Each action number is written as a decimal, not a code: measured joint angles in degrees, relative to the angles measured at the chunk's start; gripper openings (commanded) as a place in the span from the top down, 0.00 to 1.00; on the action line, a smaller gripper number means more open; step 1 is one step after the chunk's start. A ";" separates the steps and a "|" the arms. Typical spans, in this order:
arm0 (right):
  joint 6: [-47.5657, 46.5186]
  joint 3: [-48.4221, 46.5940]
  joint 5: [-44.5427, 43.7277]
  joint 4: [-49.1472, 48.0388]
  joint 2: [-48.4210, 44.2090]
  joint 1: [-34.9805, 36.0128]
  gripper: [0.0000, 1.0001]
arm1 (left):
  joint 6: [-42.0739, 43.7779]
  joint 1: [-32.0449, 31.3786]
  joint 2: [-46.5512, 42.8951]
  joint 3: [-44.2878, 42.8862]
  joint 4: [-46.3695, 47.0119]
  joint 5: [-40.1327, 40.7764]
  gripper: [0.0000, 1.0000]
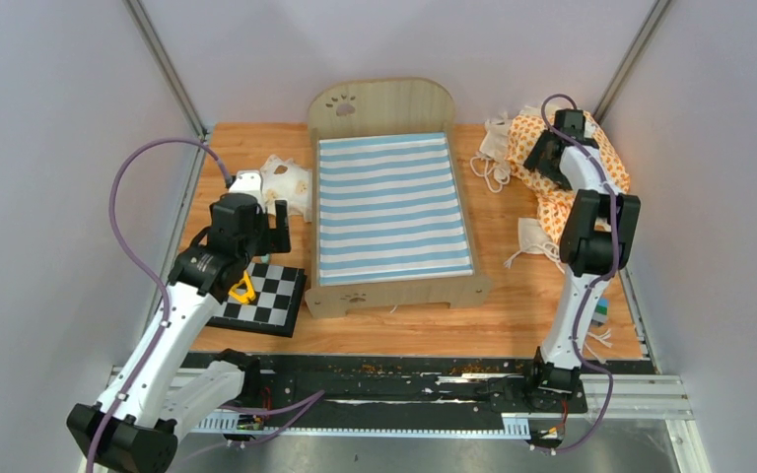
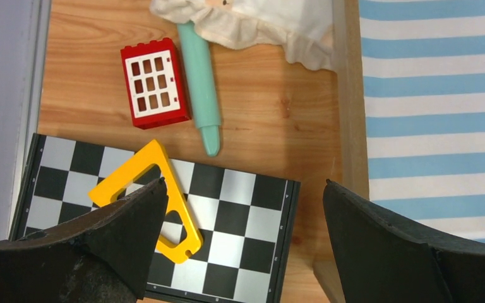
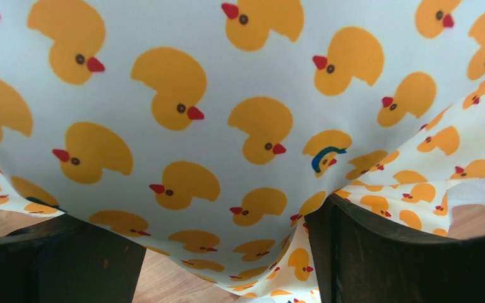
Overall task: Set up the pet bed
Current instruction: Pick up the mattress at the corner of the board, then place the mattress on the bed frame.
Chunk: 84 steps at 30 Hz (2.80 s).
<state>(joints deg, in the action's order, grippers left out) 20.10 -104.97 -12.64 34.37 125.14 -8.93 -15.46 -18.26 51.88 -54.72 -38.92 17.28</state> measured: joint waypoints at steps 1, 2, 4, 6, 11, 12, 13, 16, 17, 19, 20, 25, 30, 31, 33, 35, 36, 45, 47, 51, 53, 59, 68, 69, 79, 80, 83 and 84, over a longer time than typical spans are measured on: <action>-0.02 -0.20 0.46 0.11 0.15 0.00 0.30 | -0.02 0.00 -0.04 0.26 0.00 0.09 0.01; -0.17 -0.24 0.85 0.17 0.22 0.00 0.37 | -0.02 0.00 -0.17 0.46 0.00 0.26 0.00; -0.24 -0.24 1.75 0.20 0.22 0.00 0.53 | 0.00 0.00 -0.74 0.61 0.04 0.72 0.01; -0.37 0.00 2.56 -0.09 -0.09 0.00 0.68 | -0.02 0.00 -1.60 0.61 0.13 1.11 0.00; -0.63 4.70 4.76 -1.68 -5.90 -0.04 0.96 | -0.02 0.00 -3.02 0.61 0.15 1.88 0.01; -0.61 5.84 5.38 -1.99 -8.04 -0.09 0.99 | -0.02 0.00 -3.02 0.61 0.15 2.03 0.00; -0.57 6.56 5.79 -2.01 -9.97 -0.11 1.00 | -0.02 0.00 -3.02 0.61 0.13 2.16 0.00; -0.72 7.23 6.97 -2.05 -16.87 0.26 1.00 | -0.02 0.00 -3.04 0.61 0.15 2.45 0.01; -0.98 7.23 7.19 -2.10 -19.67 0.61 1.00 | -0.04 0.00 -3.08 0.61 0.13 2.58 0.01; -1.97 7.04 7.41 -2.01 -24.83 2.01 1.00 | -0.04 0.00 -3.26 0.61 0.13 2.82 0.00; -2.51 6.60 7.63 -1.95 -27.15 3.10 1.00 | -0.04 0.00 -3.45 0.63 0.13 2.93 0.00; -5.29 2.34 8.17 -1.70 -34.38 12.26 1.00 | -0.07 0.00 -4.76 0.63 0.15 3.72 0.01; -7.96 -4.17 8.90 -0.26 -37.31 25.33 1.00 | -0.09 0.00 -6.05 0.63 0.13 4.74 0.00; -8.28 -5.05 8.92 -0.26 -37.66 27.36 1.00 | -0.11 0.00 -6.29 0.63 0.13 5.01 0.00; -8.66 -5.73 9.11 -0.33 -39.17 32.04 1.00 | -0.13 0.00 -6.80 0.66 0.13 5.57 0.00; -8.66 -5.11 9.57 -0.42 -41.48 36.09 1.00 | -0.24 0.00 -7.39 0.70 0.13 6.08 0.00; -8.61 -2.23 10.29 -0.22 -45.51 39.19 1.00 | -0.26 0.00 -8.00 0.70 0.13 6.69 0.00; -6.01 30.71 13.03 -1.51 -59.87 43.76 0.30 | -0.28 0.00 -8.33 0.70 0.11 7.91 0.00; -5.77 34.97 13.25 0.39 -59.82 44.74 0.20 | -0.28 0.00 -8.33 0.70 0.11 8.04 0.00; -6.12 37.18 11.21 4.66 -61.05 45.77 0.13 | -0.28 0.00 -8.13 0.70 0.13 8.07 0.00; -6.43 36.85 9.42 5.70 -63.21 45.99 0.12 | -0.26 0.00 -7.80 0.70 0.15 7.82 0.00; -6.95 31.58 -1.92 8.63 -67.73 45.99 0.12 | -0.11 0.00 -3.08 -3.91 -0.57 5.03 0.00; -6.34 31.08 -15.72 10.93 -68.72 44.09 0.05 | 0.35 -3.19 9.66 -25.55 0.15 -1.60 0.00; -6.19 31.08 -15.78 11.21 -68.43 43.17 0.03 | 0.39 -5.55 11.54 -27.67 0.35 -1.31 0.00; -2.36 33.77 4.35 7.63 -61.70 22.14 0.00 | 1.97 -19.23 35.69 -37.94 4.92 -7.02 0.00; -1.51 33.90 7.78 6.69 -59.98 19.82 0.00 | 2.14 -19.17 37.59 -38.18 5.05 -7.76 0.00; 0.55 33.88 14.93 3.28 -54.55 16.79 0.00 | 3.23 -19.12 43.08 -41.77 4.44 -8.85 0.00; 1.33 33.88 16.90 2.27 -52.57 16.33 0.00 | 3.78 -19.12 45.31 -44.48 4.24 -9.35 0.00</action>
<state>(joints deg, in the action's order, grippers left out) 21.43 -71.09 4.25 36.64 72.58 7.40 -11.68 -37.39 97.19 -99.20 -34.68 7.92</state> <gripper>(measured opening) 0.998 0.998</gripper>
